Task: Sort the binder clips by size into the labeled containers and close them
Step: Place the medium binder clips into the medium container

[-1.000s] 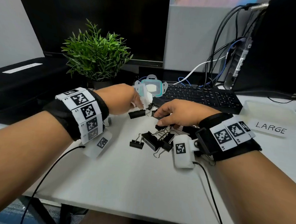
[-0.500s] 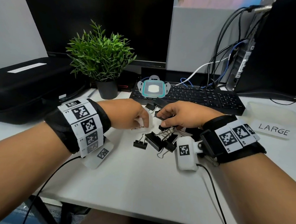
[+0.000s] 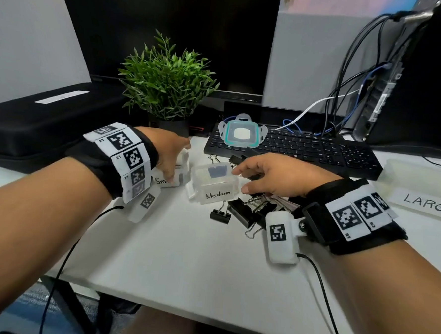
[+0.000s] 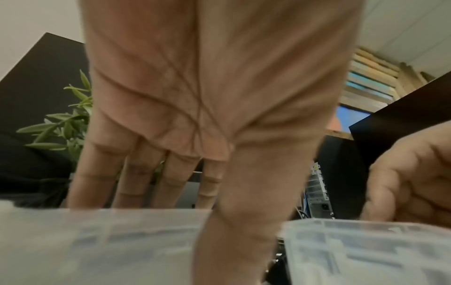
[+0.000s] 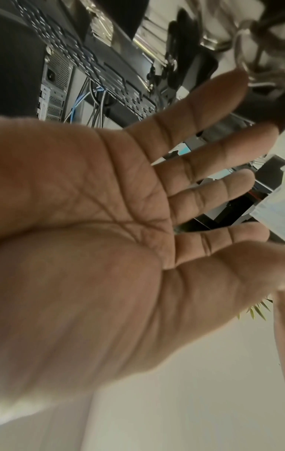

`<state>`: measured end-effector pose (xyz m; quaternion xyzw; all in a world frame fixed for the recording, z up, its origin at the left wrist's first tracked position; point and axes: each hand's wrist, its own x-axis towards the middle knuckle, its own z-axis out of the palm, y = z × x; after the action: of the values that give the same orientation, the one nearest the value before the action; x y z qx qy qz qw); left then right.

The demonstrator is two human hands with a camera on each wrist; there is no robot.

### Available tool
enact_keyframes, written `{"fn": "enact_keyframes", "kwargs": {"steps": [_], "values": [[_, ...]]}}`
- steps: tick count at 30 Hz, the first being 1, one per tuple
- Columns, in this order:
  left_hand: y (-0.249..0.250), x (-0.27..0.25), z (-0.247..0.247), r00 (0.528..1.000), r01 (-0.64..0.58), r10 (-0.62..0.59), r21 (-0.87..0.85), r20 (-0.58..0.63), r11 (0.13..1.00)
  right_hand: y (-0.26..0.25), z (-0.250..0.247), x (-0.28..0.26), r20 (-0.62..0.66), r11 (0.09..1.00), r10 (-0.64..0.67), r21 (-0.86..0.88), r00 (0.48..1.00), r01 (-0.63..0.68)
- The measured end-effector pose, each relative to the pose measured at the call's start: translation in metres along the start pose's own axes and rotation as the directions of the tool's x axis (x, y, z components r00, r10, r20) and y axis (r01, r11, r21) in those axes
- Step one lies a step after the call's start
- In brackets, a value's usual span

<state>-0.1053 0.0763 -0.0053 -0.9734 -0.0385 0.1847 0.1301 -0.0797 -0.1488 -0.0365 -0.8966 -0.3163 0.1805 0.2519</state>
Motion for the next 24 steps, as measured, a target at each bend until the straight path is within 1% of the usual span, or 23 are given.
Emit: {"fn": "enact_keyframes", "kwargs": {"steps": [3,8,14,18,21,24], "values": [[0.003,0.008,0.001,0.999,0.024,-0.022,0.036,-0.049,0.999,0.0,0.0,0.0,-0.003,0.999,-0.024,0.034,1.0,0.024],[0.005,0.026,0.002,0.991,0.041,-0.03,0.083,-0.128,0.996,0.002,0.002,0.003,0.018,0.997,-0.023,0.073,1.0,0.022],[0.007,0.036,0.0,0.993,0.05,-0.038,0.109,-0.112,0.993,0.003,0.004,0.007,0.02,0.994,-0.022,0.104,1.0,0.019],[0.007,0.03,0.002,0.981,0.02,-0.021,-0.008,-0.195,1.0,0.002,0.003,0.003,0.024,0.996,-0.019,0.092,1.0,0.016],[0.001,0.005,0.003,0.961,-0.056,0.016,-0.141,-0.276,0.988,0.002,0.002,0.0,0.014,0.997,-0.016,0.078,1.0,0.015],[-0.007,-0.025,0.01,0.949,-0.111,0.043,-0.201,-0.314,0.973,0.002,0.002,-0.002,0.01,0.997,-0.012,0.077,1.0,0.012]]}}
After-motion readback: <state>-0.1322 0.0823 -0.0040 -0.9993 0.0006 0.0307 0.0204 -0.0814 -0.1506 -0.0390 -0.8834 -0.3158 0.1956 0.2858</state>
